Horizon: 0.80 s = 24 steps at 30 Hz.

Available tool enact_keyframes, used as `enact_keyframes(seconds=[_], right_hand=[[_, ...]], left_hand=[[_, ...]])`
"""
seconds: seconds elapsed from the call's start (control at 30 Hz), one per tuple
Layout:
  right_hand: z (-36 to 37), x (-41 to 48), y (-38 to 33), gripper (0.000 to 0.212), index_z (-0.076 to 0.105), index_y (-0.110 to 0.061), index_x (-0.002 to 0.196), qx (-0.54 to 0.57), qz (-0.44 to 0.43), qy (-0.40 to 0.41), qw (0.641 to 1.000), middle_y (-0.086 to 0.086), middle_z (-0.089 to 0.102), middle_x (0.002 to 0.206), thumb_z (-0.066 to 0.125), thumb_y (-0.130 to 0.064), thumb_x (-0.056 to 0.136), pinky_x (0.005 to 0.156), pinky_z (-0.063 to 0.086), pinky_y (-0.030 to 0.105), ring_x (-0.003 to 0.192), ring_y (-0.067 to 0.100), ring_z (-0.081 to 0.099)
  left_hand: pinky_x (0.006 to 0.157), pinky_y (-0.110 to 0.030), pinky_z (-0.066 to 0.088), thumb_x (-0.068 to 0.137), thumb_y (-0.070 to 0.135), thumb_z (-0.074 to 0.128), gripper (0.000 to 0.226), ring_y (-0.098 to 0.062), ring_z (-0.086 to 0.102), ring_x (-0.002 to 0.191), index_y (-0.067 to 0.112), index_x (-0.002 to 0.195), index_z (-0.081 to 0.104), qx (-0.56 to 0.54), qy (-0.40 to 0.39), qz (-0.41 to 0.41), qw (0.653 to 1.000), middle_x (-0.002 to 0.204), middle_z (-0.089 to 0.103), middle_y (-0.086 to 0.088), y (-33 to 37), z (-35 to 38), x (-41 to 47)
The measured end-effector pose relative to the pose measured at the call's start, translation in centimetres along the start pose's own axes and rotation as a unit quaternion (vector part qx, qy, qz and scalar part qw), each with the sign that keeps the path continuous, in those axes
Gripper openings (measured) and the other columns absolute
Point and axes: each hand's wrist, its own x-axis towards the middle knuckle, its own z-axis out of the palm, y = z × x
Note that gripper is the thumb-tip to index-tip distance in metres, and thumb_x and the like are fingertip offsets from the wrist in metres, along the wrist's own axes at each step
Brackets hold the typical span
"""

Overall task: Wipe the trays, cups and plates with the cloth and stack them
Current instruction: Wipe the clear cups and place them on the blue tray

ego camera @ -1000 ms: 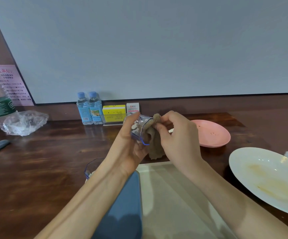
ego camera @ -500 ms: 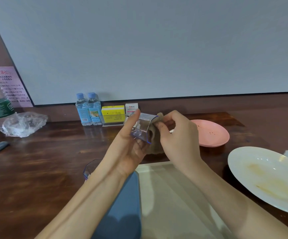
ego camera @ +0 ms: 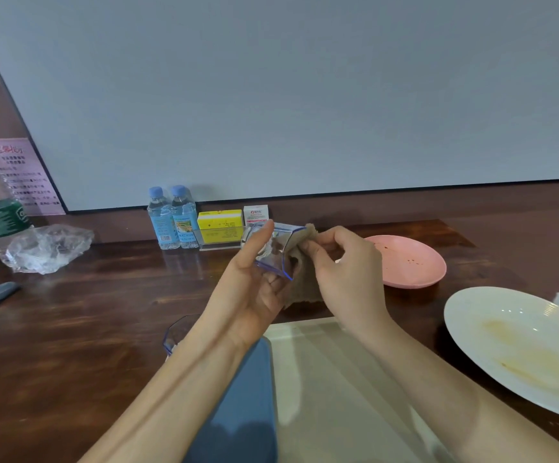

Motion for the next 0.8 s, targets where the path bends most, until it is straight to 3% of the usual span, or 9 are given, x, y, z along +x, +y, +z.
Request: enact_keyframes(seconds=[0.07,0.2,0.27,0.33,0.4,0.53,0.63,0.73,0.8], right_hand=[[-0.2,0.2,0.1,0.006,0.076,-0.025,0.087,0.003,0.006,0.0,1.0,-0.015,0.073,0.079,0.077,-0.023,0.092,0.067,0.047,0.02,0.08,0.003,0.067],[-0.9,0.2,-0.4,0.008,0.073,-0.009,0.088,-0.105,-0.267,0.049,0.957,-0.001,0.067,0.085,0.07,-0.003,0.092,0.063,0.049,0.032,0.077,0.018,0.061],[-0.8,0.2,-0.5,0.009,0.074,-0.006,0.088,-0.134,-0.339,0.063,0.929,0.003,0.065,0.085,0.07,0.0,0.092,0.061,0.047,0.033,0.076,0.023,0.058],[-0.8,0.2,-0.4,0.007,0.073,-0.007,0.087,-0.106,-0.299,0.073,0.946,0.001,0.065,0.085,0.072,-0.002,0.092,0.062,0.049,0.036,0.076,0.022,0.06],[-0.6,0.1,-0.5,0.007,0.073,-0.013,0.088,-0.055,-0.181,0.064,0.98,-0.005,0.067,0.085,0.075,-0.008,0.091,0.067,0.052,0.035,0.077,0.013,0.064],[-0.2,0.0,-0.2,0.009,0.074,-0.023,0.085,0.014,0.005,0.015,1.0,-0.017,0.071,0.076,0.078,-0.02,0.092,0.064,0.044,0.011,0.081,0.0,0.066],[-0.9,0.4,-0.1,0.008,0.073,-0.014,0.089,-0.04,-0.137,0.032,0.989,-0.008,0.069,0.085,0.075,-0.006,0.092,0.068,0.051,0.024,0.079,0.01,0.064],[-1.1,0.6,-0.3,0.008,0.073,-0.005,0.087,-0.118,-0.33,0.053,0.935,0.004,0.065,0.085,0.072,0.003,0.09,0.063,0.05,0.038,0.076,0.024,0.059],[-1.0,0.7,-0.3,0.006,0.074,-0.007,0.087,-0.103,-0.303,0.056,0.946,0.002,0.065,0.085,0.075,-0.003,0.091,0.063,0.051,0.039,0.077,0.022,0.06]], left_hand=[[0.095,-0.037,0.057,0.098,0.046,0.066,0.049,-0.02,0.072,0.093,0.012,0.131,0.077,0.014,-0.015,-0.014,1.0,0.121,0.071,-0.011,0.2,-0.1,0.1],[0.085,-0.031,0.051,0.092,0.058,0.069,0.041,-0.016,0.064,0.085,0.021,0.109,0.077,0.03,-0.01,-0.075,0.997,0.1,0.067,-0.003,0.1,0.1,0.2],[0.082,-0.029,0.052,0.092,0.059,0.07,0.039,-0.015,0.065,0.081,0.022,0.103,0.077,0.022,0.017,-0.078,0.997,0.092,0.068,0.0,0.0,0.3,0.1],[0.078,-0.027,0.057,0.091,0.055,0.073,0.047,-0.015,0.066,0.079,0.017,0.117,0.079,0.015,0.028,-0.056,0.998,0.096,0.069,-0.002,-0.2,0.3,0.1],[0.082,-0.03,0.058,0.091,0.05,0.076,0.06,-0.016,0.068,0.083,0.011,0.136,0.073,-0.002,0.041,-0.018,0.999,0.107,0.072,-0.006,-0.3,0.3,0.1],[0.1,-0.04,0.05,0.098,0.042,0.069,0.051,-0.024,0.068,0.1,0.008,0.135,0.073,-0.006,0.019,0.006,1.0,0.128,0.071,-0.015,-0.3,0.3,0.0],[0.088,-0.033,0.054,0.093,0.047,0.069,0.039,-0.019,0.069,0.086,0.015,0.11,0.081,-0.009,0.016,-0.054,0.998,0.105,0.073,-0.006,-0.2,0.5,0.0],[0.089,-0.03,0.052,0.093,0.058,0.068,0.039,-0.016,0.068,0.082,0.022,0.1,0.082,-0.03,0.015,-0.093,0.995,0.096,0.072,-0.001,-0.2,1.3,-0.3],[0.087,-0.03,0.054,0.093,0.058,0.069,0.043,-0.016,0.068,0.083,0.021,0.107,0.082,-0.031,0.023,-0.083,0.996,0.101,0.072,-0.002,-0.4,1.3,-0.2]])
